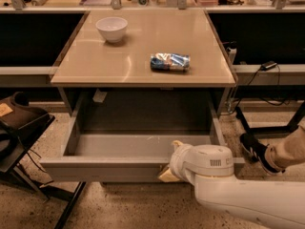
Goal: Open top drawer
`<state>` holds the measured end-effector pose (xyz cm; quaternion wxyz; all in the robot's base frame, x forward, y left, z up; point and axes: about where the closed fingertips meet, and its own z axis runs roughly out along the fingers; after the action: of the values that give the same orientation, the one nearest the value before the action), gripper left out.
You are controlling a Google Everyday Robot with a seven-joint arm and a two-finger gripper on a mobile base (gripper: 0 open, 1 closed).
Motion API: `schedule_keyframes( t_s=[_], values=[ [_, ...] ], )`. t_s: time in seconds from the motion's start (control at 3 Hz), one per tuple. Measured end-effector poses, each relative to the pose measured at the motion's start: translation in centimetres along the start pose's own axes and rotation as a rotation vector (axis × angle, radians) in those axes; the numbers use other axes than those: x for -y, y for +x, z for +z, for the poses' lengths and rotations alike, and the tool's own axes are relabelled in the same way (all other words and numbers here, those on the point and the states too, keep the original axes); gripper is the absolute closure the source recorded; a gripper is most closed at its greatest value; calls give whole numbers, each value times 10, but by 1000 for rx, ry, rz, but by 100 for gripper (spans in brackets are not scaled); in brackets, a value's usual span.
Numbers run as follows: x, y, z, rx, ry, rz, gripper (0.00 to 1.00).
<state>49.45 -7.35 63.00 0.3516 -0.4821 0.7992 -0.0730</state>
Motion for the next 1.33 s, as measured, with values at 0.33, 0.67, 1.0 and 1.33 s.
schedule_keyframes(
  t_s=[0.33,0.67,1.0,1.33],
  values=[
    [-1,0,0,0,0,0,100],
    [-4,1,-3,2,2,3,100],
    [-5,2,-4,2,2,3,100],
    [-8,3,-7,4,3,8,100]
  ],
)
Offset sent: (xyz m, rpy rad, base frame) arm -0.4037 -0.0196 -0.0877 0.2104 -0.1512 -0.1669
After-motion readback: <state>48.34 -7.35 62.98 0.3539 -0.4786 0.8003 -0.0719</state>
